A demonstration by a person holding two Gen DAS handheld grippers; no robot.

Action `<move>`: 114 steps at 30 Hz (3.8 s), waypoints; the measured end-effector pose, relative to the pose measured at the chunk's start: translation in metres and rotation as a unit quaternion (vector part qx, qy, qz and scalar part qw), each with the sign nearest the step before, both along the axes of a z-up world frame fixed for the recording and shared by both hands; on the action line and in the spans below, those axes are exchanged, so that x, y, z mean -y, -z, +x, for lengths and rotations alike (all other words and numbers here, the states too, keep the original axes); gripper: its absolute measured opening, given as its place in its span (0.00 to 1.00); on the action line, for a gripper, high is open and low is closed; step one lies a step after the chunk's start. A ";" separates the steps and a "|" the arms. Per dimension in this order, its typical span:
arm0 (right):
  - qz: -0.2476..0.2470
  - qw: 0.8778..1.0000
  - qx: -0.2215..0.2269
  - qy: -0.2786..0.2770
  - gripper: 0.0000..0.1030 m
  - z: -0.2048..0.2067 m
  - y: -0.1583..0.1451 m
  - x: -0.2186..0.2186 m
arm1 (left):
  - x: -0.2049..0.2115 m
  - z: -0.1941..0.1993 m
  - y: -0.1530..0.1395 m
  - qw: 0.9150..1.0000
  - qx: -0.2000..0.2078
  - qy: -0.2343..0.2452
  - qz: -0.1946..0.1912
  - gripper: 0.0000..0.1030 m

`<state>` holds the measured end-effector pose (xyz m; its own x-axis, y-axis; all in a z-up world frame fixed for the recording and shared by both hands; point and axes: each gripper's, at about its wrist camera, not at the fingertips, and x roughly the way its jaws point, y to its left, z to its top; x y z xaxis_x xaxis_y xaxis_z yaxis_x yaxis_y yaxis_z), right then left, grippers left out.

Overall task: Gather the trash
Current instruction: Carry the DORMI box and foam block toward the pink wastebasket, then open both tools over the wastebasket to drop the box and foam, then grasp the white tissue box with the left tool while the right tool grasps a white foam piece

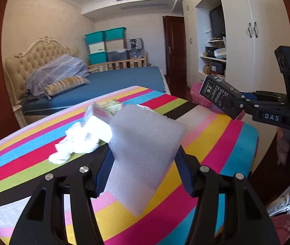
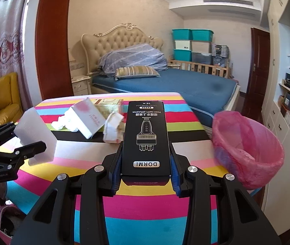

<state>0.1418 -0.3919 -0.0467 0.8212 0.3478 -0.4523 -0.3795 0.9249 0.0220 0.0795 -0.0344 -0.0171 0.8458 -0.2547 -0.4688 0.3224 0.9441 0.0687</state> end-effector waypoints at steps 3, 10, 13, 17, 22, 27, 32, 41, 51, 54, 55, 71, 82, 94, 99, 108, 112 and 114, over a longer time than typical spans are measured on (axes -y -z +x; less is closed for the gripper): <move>0.007 1.000 0.005 0.010 0.36 -0.002 -0.001 0.011 | 0.009 0.009 -0.001 1.000 -0.007 0.013 -0.009 0.55; 0.018 0.999 0.019 0.040 0.36 -0.006 -0.003 0.043 | 0.032 0.033 -0.008 0.999 -0.023 0.038 -0.031 0.55; 0.024 0.998 0.017 0.058 0.36 -0.006 -0.001 0.061 | 0.056 0.042 -0.011 0.998 -0.025 0.057 -0.027 0.55; 0.027 0.996 0.007 0.088 0.36 0.001 0.002 0.087 | 0.093 0.057 -0.015 0.996 -0.025 0.085 -0.017 0.55; 0.031 0.991 0.000 0.128 0.36 0.017 0.002 0.122 | 0.148 0.092 -0.026 0.992 -0.040 0.119 -0.020 0.55; 0.025 0.987 0.000 0.157 0.37 0.042 0.003 0.149 | 0.203 0.132 -0.036 0.988 -0.052 0.141 -0.026 0.55; 0.013 0.982 0.004 0.186 0.37 0.075 0.007 0.174 | 0.251 0.177 -0.047 0.987 -0.065 0.139 -0.042 0.56; 0.007 0.981 0.006 0.192 0.65 0.114 0.029 0.198 | 0.298 0.237 -0.052 0.987 -0.068 0.130 -0.060 0.77; 0.030 0.978 0.026 0.203 0.78 0.064 0.029 0.199 | 0.265 0.214 -0.036 0.997 -0.044 0.058 -0.014 0.95; 0.040 0.979 0.024 0.198 0.78 0.049 0.028 0.193 | 0.246 0.187 -0.033 0.999 -0.012 0.036 0.017 0.95; 0.041 0.980 0.022 0.193 0.78 0.044 0.028 0.188 | 0.239 0.175 -0.031 0.999 0.003 0.029 0.033 0.95; 0.021 0.997 -0.037 0.061 0.80 0.034 0.039 0.046 | 0.060 0.063 0.006 0.995 0.022 -0.077 0.059 0.95; -0.019 0.998 -0.059 -0.026 0.82 0.057 0.034 -0.059 | -0.048 0.052 0.010 0.979 0.006 -0.201 0.016 0.95; -0.060 0.993 -0.101 -0.032 0.82 0.110 0.044 -0.128 | -0.061 0.051 0.011 0.976 -0.003 -0.219 -0.009 0.95; -0.085 0.989 -0.117 -0.028 0.73 0.118 0.049 -0.137 | -0.058 0.055 0.013 0.977 -0.011 -0.213 -0.007 0.95; -0.048 0.994 -0.096 -0.035 0.36 0.111 0.044 -0.126 | -0.059 0.062 0.015 0.977 -0.027 -0.209 -0.016 0.95; -0.023 0.997 -0.071 -0.025 0.36 0.101 0.036 -0.114 | -0.058 0.066 0.016 0.977 -0.033 -0.208 -0.015 0.95; -0.032 0.997 -0.061 -0.020 0.36 0.095 0.034 -0.110 | -0.058 0.067 0.017 0.977 -0.034 -0.208 -0.014 0.95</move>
